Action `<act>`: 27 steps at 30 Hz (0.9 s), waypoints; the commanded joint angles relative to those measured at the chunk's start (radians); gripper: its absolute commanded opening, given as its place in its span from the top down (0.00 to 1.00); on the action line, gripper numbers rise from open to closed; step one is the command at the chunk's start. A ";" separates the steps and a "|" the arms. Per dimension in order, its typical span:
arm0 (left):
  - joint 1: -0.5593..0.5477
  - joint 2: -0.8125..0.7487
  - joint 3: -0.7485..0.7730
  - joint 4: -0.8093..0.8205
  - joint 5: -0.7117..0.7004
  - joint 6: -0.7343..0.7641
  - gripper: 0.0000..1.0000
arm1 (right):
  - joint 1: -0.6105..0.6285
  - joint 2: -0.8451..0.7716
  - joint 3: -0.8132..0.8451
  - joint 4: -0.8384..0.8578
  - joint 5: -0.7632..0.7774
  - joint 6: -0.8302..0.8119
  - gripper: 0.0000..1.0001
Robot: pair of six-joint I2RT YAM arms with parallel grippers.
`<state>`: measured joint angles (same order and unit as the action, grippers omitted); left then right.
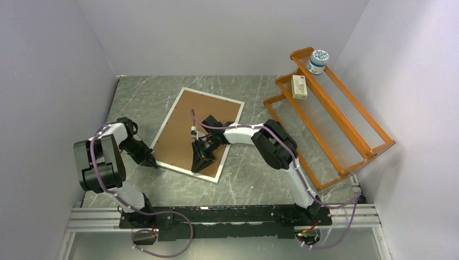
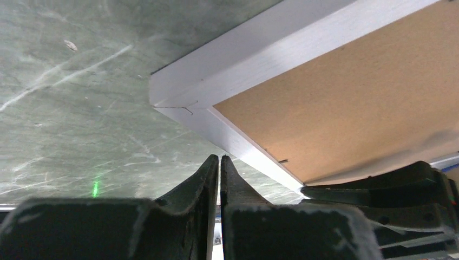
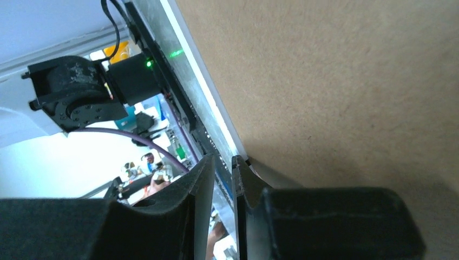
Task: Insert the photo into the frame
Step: Install the photo frame at the center of the board.
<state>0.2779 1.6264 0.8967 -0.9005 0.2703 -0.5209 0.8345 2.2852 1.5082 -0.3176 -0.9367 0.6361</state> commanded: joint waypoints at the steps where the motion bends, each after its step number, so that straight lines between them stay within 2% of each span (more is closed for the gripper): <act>1: -0.005 0.004 0.020 -0.019 -0.027 -0.017 0.89 | -0.075 0.128 -0.013 -0.068 0.626 -0.154 0.74; 6: -0.006 0.001 0.019 -0.016 -0.025 -0.017 0.90 | -0.077 0.120 -0.005 -0.080 0.705 -0.207 0.74; 11: -0.006 -0.013 0.023 -0.013 -0.010 -0.014 0.91 | -0.080 0.097 -0.015 -0.068 0.715 -0.240 0.74; 15: -0.006 -0.066 0.044 0.004 0.019 0.001 0.92 | -0.082 0.016 -0.030 -0.059 0.699 -0.248 0.73; 18: -0.005 -0.108 0.088 0.007 0.031 0.023 0.88 | -0.083 -0.083 -0.043 -0.050 0.678 -0.226 0.73; 21: -0.005 -0.131 0.140 0.022 0.048 0.041 0.77 | -0.083 -0.182 -0.053 -0.041 0.645 -0.188 0.71; 25: -0.004 -0.100 0.229 0.055 0.040 0.065 0.48 | -0.084 -0.285 -0.081 -0.046 0.701 -0.119 0.67; 27: -0.005 -0.046 0.273 0.088 0.036 0.086 0.38 | -0.094 -0.328 -0.091 -0.075 0.780 -0.075 0.63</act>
<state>0.2756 1.5299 1.0878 -0.8757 0.2970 -0.4786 0.7567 2.0708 1.4384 -0.3515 -0.3649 0.5087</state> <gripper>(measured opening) 0.556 0.343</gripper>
